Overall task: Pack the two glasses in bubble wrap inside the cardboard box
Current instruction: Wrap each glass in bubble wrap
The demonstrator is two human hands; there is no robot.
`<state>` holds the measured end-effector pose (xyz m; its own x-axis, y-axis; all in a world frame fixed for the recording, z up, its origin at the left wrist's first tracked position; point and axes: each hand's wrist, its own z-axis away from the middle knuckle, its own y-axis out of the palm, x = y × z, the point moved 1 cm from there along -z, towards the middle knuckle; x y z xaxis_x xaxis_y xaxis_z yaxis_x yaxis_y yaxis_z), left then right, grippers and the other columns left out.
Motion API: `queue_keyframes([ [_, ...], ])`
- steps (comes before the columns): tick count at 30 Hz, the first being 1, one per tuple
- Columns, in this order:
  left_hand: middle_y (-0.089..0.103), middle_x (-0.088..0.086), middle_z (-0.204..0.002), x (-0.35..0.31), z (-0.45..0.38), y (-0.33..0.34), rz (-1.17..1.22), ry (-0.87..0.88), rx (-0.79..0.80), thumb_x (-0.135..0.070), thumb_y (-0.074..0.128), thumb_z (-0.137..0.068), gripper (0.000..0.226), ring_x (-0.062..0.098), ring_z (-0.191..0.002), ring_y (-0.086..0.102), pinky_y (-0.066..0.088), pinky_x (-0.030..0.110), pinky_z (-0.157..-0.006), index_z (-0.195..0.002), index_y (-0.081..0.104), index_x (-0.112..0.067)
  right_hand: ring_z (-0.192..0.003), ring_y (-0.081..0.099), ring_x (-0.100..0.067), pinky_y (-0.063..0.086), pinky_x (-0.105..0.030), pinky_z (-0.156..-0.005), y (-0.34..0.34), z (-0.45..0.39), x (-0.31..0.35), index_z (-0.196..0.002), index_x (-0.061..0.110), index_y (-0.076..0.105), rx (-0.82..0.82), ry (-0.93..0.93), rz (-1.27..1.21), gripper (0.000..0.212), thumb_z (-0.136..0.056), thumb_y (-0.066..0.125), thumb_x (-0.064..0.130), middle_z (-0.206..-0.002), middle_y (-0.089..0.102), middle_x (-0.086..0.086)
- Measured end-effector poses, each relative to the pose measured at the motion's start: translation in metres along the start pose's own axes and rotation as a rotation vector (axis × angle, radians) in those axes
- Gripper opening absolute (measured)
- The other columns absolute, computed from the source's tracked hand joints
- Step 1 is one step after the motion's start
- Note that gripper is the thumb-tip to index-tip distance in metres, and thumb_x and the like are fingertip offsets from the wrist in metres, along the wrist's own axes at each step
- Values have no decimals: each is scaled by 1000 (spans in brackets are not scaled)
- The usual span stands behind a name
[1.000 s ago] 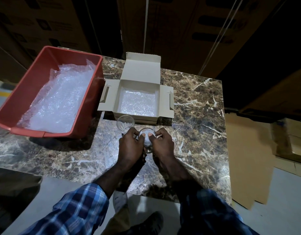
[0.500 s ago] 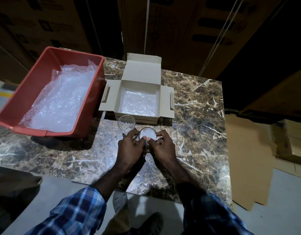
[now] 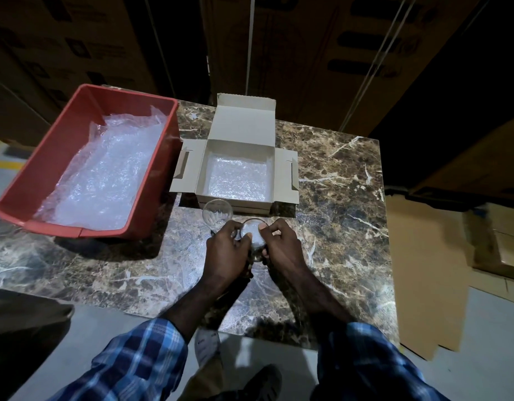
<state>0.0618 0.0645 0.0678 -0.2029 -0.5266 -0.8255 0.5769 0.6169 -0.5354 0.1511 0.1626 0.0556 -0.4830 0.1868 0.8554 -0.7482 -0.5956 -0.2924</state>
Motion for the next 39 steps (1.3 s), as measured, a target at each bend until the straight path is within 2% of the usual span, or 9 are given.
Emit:
queue_keyframes([
  [4,58,-7,-54,-1,-2,-2,18,-14,11,-15,69,-91,10,-4,-43,54,36,7,-46,-97,63,-11,-42,52,-5,36,-16,-44,2,-1,-3,-86,9,53,-18,-63,114,30,-95,66,34,-57,60,-2],
  [11,58,-8,-61,-4,-2,-2,-5,-5,14,-13,67,-93,8,-5,-46,57,35,3,-47,-97,62,-10,-60,58,-21,45,-30,-60,2,0,2,-83,15,51,-59,-120,231,29,-95,62,39,-66,61,-4],
  [15,67,1,-78,0,-3,1,-39,3,12,-22,64,-96,16,10,-64,58,35,11,-55,-108,64,-11,-71,65,-22,55,-37,-73,-3,10,7,-108,27,55,-3,-132,296,18,-97,55,41,-79,68,-5],
  [18,74,10,-97,5,-6,-1,-69,12,29,-24,58,-100,22,21,-80,63,32,16,-63,-115,67,-12,-83,63,-15,50,-32,-75,-7,20,6,-138,39,44,69,-231,333,52,-89,59,31,-102,63,4],
  [21,75,10,-99,8,-6,-7,-89,77,55,-24,56,-101,23,26,-90,68,32,17,-65,-118,69,-16,-99,57,-14,46,-29,-88,-6,23,-2,-148,38,35,100,-353,470,70,-84,64,34,-119,49,6],
  [27,76,4,-96,14,-6,-15,-104,163,123,-25,50,-104,29,25,-90,69,41,25,-69,-127,67,-24,-98,59,-16,50,-34,-88,-2,18,2,-142,32,43,70,-433,473,64,-84,70,33,-119,57,1],
  [31,75,2,-86,20,-5,-18,-115,172,129,-22,50,-102,24,21,-75,67,45,29,-68,-115,70,-22,-105,60,-20,52,-35,-87,-1,10,5,-137,34,45,0,-429,458,60,-83,72,35,-120,60,0],
  [34,77,3,-100,27,-6,-21,-107,156,164,-26,55,-99,27,17,-84,72,55,35,-82,-122,69,-23,-97,56,-11,50,-30,-88,2,5,8,-141,26,46,-45,-400,454,64,-84,75,30,-127,59,-2],
  [39,76,-1,-108,32,-9,-29,-75,178,230,-28,61,-96,27,9,-74,72,58,35,-80,-121,70,-25,-89,58,-4,51,-25,-83,10,5,12,-135,26,52,-94,-425,411,60,-81,78,29,-121,63,3],
])
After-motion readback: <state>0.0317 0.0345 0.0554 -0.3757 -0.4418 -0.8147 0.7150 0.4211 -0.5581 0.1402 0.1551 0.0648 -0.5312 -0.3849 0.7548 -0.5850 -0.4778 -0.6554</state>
